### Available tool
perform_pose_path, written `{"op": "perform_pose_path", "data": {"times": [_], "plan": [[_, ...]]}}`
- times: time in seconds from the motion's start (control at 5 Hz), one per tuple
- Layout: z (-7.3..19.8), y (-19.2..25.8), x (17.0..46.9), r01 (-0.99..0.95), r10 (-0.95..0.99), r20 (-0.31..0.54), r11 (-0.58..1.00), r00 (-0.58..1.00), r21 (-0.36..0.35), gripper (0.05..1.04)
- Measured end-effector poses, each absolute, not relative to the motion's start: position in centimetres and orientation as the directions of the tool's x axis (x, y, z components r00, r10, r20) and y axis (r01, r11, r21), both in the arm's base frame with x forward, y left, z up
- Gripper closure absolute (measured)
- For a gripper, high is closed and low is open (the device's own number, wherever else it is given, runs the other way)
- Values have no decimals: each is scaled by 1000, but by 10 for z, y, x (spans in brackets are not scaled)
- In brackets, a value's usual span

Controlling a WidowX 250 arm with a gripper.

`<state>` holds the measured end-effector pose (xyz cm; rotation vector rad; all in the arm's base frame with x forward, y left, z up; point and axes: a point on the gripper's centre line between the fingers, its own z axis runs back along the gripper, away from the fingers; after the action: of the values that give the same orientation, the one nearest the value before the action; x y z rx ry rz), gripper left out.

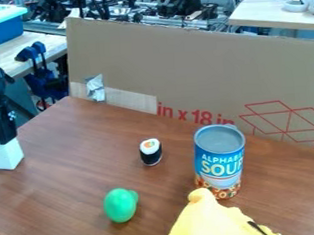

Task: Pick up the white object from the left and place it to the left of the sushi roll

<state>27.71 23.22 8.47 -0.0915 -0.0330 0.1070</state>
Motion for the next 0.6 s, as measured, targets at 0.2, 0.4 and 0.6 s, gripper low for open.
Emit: {"op": "perform_pose_path", "data": {"times": [0.2,0.4,0.6], "plan": [[80,236,282,-114,113,-16,991,994,-73,82],[77,238,283,-124,122,-43,991,992,-49,120],[75,241,284,-144,143,-42,989,989,-26,389]]}}
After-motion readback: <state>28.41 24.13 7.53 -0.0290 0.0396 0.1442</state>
